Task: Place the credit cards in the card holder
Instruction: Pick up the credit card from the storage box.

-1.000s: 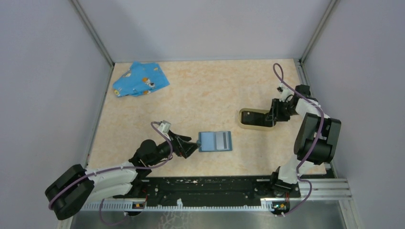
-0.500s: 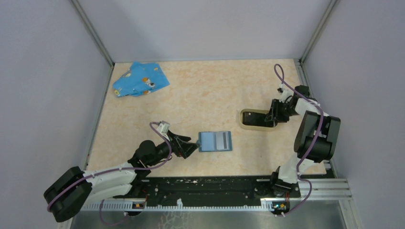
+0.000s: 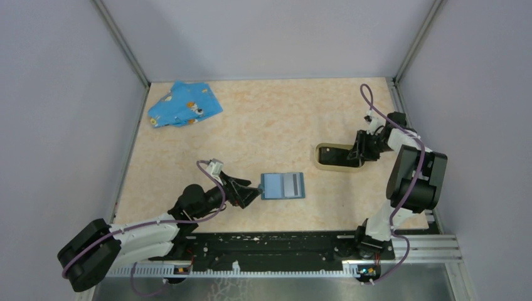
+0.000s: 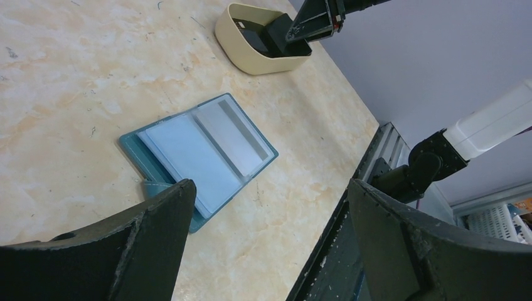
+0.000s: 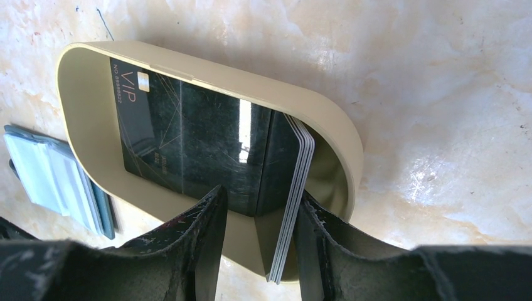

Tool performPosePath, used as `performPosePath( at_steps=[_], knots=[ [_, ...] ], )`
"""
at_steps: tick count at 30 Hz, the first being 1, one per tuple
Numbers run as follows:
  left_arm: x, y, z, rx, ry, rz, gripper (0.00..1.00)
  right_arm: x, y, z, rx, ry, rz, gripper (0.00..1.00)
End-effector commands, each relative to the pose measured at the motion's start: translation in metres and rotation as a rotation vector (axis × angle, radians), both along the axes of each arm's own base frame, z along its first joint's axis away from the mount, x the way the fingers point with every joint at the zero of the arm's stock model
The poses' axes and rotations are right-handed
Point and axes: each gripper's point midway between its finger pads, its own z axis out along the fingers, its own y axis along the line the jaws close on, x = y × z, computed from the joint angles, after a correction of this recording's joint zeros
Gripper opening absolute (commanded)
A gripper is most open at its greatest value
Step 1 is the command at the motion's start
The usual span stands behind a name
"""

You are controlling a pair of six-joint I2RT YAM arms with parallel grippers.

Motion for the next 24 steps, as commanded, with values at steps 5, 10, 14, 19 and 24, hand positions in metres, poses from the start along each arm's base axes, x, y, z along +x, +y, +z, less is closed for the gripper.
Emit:
performPosePath(
  at_steps=[5, 10, 14, 19, 24],
  knots=[
    [-0.003, -0.003, 0.004, -0.017, 0.003, -0.025, 0.96, 0.011, -0.006, 0.006, -0.004, -0.019, -0.008, 0.43],
    [-0.005, -0.003, 0.004, -0.023, 0.007, -0.032, 0.96, 0.011, -0.005, 0.005, 0.004, -0.012, -0.010, 0.42],
    [-0.005, -0.004, 0.005, -0.025, 0.009, -0.032, 0.96, 0.012, -0.005, 0.003, 0.007, -0.004, -0.013, 0.41],
    [-0.006, -0.003, 0.006, -0.030, 0.008, -0.035, 0.96, 0.014, -0.008, 0.013, 0.025, -0.029, -0.031, 0.40],
    [-0.007, -0.003, 0.005, -0.028, 0.008, -0.036, 0.96, 0.012, -0.007, 0.025, 0.121, -0.048, -0.047, 0.35]
  ],
)
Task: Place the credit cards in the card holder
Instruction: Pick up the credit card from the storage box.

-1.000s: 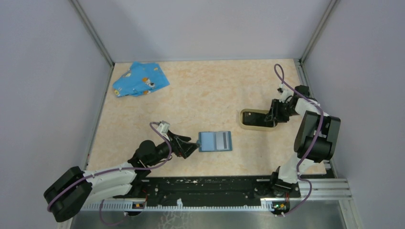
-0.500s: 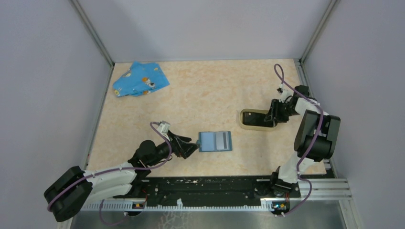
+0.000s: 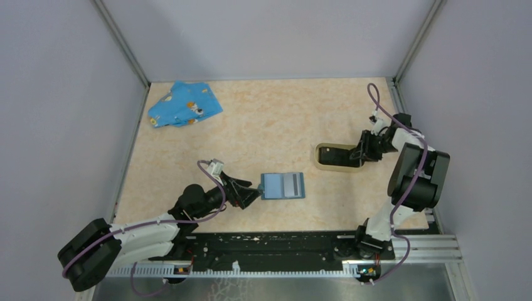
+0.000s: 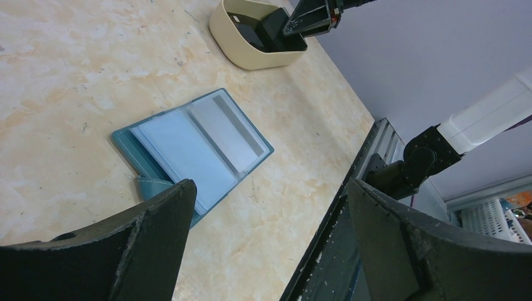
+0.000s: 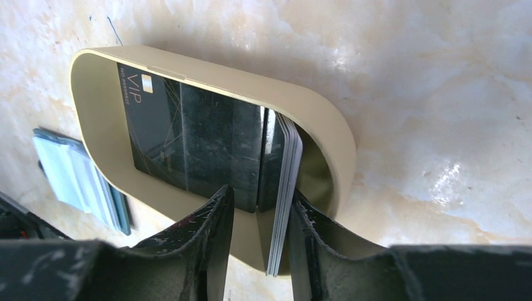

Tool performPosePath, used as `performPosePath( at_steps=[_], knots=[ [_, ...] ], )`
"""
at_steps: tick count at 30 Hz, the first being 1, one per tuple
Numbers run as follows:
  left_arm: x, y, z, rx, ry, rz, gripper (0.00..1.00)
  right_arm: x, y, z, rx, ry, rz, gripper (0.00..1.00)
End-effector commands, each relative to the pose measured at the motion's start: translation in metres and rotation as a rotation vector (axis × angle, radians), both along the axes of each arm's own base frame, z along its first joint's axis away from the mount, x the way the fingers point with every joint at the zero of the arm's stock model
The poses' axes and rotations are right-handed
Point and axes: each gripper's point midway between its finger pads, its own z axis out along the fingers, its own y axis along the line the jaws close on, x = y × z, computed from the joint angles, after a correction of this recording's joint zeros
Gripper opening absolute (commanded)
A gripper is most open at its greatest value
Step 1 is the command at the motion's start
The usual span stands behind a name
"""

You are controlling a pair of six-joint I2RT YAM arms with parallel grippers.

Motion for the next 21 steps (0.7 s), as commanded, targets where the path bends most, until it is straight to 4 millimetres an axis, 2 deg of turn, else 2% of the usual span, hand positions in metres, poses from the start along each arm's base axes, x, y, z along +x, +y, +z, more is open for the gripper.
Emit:
performPosePath(
  at_steps=[1, 11, 17, 21],
  knots=[
    [-0.003, -0.001, 0.005, -0.022, -0.005, -0.015, 0.96, 0.012, -0.006, 0.026, 0.081, -0.070, -0.026, 0.35],
    [-0.003, 0.000, 0.004, -0.020, -0.003, -0.013, 0.96, 0.007, -0.007, 0.035, 0.201, -0.071, -0.039, 0.29],
    [-0.003, 0.000, 0.004, -0.021, -0.003, -0.013, 0.96, 0.007, -0.013, 0.038, 0.203, -0.082, -0.058, 0.28],
    [-0.003, 0.000, 0.004, -0.021, -0.003, -0.013, 0.96, 0.007, -0.016, 0.037, 0.207, -0.080, -0.067, 0.23]
  ],
)
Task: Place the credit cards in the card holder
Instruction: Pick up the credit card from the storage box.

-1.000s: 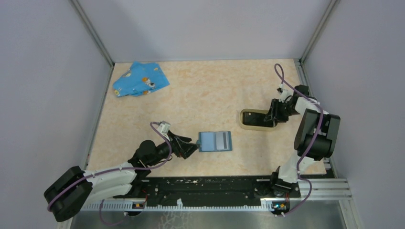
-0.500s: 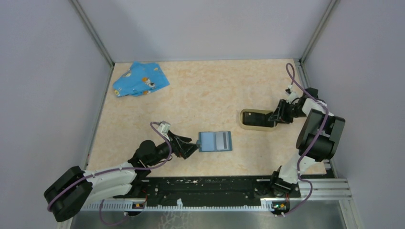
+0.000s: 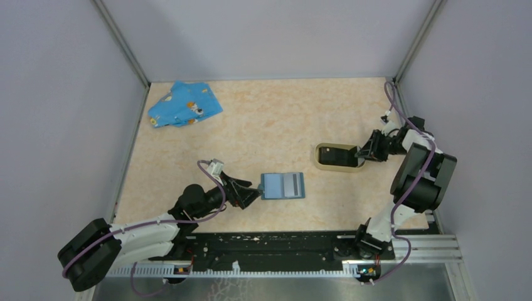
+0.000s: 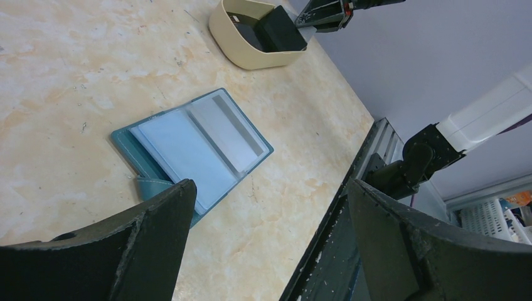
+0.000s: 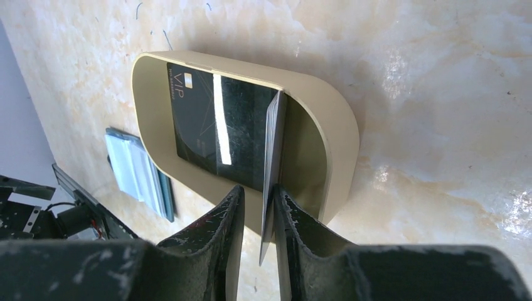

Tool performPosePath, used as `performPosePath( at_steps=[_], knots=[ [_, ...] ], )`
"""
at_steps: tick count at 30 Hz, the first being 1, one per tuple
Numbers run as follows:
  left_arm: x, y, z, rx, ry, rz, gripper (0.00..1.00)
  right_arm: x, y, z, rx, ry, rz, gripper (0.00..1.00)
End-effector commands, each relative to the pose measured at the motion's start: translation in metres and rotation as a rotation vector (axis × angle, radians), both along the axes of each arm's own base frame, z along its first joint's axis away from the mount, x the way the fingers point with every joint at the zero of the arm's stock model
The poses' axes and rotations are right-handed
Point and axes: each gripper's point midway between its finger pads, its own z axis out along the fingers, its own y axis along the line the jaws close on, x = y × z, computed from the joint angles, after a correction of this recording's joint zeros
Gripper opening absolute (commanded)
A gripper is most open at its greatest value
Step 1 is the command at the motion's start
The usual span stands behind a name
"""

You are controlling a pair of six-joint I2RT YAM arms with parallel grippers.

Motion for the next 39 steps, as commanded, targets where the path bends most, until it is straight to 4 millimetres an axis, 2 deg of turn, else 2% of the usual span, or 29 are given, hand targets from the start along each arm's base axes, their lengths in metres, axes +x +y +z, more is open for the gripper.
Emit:
performPosePath(
  at_steps=[1, 6, 19, 25, 34, 39],
  knots=[
    [-0.003, 0.000, 0.004, -0.021, -0.003, -0.012, 0.96, 0.011, -0.006, 0.015, 0.013, -0.054, 0.001, 0.23],
    [-0.003, 0.001, 0.004, -0.020, -0.005, -0.008, 0.96, 0.010, -0.010, 0.015, 0.015, -0.054, -0.007, 0.21],
    [-0.002, 0.000, 0.006, -0.020, -0.012, -0.007, 0.96, 0.009, -0.021, 0.017, -0.027, -0.062, -0.027, 0.00],
    [-0.003, -0.001, 0.007, -0.020, -0.014, -0.013, 0.96, 0.008, -0.029, 0.021, -0.085, -0.076, -0.033, 0.00],
    [-0.004, -0.001, 0.008, -0.022, -0.010, -0.017, 0.96, 0.007, -0.054, 0.052, -0.275, -0.164, -0.068, 0.00],
    [-0.004, -0.001, 0.009, -0.030, -0.007, -0.020, 0.96, 0.007, -0.061, 0.072, -0.344, -0.224, -0.080, 0.00]
  ],
)
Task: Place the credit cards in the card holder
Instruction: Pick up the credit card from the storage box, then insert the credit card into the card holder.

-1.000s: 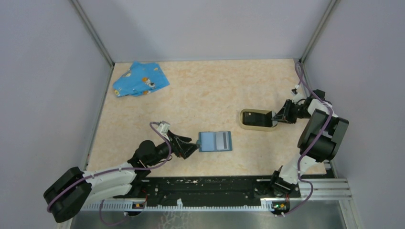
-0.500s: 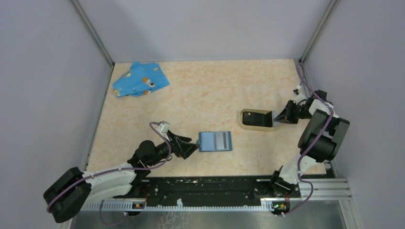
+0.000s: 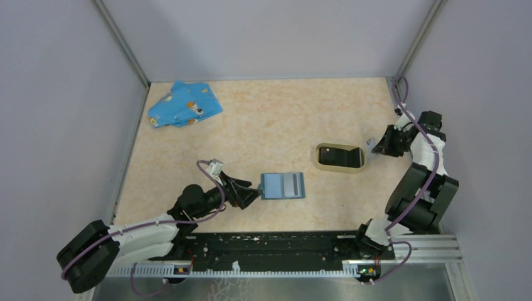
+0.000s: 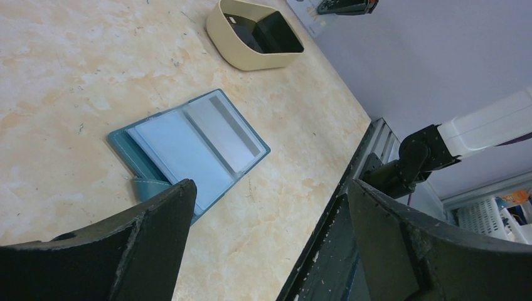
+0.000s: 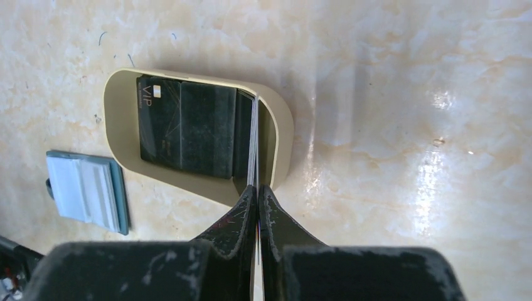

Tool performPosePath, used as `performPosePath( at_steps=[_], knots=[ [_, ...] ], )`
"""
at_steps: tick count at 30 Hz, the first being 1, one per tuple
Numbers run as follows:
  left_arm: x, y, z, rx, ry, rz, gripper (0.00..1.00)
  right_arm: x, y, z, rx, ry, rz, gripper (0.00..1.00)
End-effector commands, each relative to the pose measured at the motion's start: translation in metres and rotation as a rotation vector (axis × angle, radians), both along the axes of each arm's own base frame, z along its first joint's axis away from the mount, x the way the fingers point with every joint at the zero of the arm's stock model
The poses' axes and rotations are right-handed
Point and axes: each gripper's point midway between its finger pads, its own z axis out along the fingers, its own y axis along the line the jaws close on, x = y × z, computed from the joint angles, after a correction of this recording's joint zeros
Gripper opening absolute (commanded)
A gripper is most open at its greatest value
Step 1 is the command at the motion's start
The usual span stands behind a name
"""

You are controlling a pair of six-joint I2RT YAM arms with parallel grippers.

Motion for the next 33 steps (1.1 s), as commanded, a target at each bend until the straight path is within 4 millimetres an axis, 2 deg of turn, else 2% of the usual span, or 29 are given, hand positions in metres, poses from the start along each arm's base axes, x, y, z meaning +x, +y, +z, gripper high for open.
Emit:
performPosePath(
  at_steps=[1, 4, 9, 14, 18, 21, 25, 28, 33],
  knots=[
    [-0.003, -0.002, 0.007, -0.030, -0.005, -0.019, 0.96, 0.009, -0.015, 0.040, -0.108, -0.123, -0.001, 0.00],
    [-0.005, -0.003, 0.011, -0.052, -0.010, -0.026, 0.96, 0.009, -0.004, 0.053, -0.078, -0.172, 0.035, 0.00],
    [-0.008, -0.005, 0.020, -0.097, -0.024, -0.050, 0.96, 0.005, 0.034, 0.084, 0.053, -0.325, 0.180, 0.00],
    [-0.010, -0.006, 0.027, -0.142, -0.045, -0.061, 0.97, -0.007, 0.097, 0.102, 0.218, -0.443, 0.423, 0.00],
    [-0.009, -0.008, 0.033, -0.176, -0.052, -0.062, 0.99, -0.025, 0.150, 0.113, 0.375, -0.507, 0.622, 0.00],
    [-0.008, -0.011, 0.040, -0.200, -0.078, -0.072, 0.99, -0.041, 0.189, 0.114, 0.463, -0.514, 0.761, 0.00],
    [-0.006, -0.014, 0.052, -0.235, -0.142, -0.078, 0.97, -0.060, 0.226, 0.109, 0.562, -0.479, 0.890, 0.00],
    [-0.003, -0.020, 0.062, -0.261, -0.185, -0.087, 0.96, -0.078, 0.248, 0.107, 0.641, -0.442, 0.978, 0.00],
    [0.006, -0.038, 0.072, -0.288, -0.216, -0.120, 0.88, -0.095, 0.267, 0.101, 0.669, -0.410, 1.074, 0.00]
  ],
)
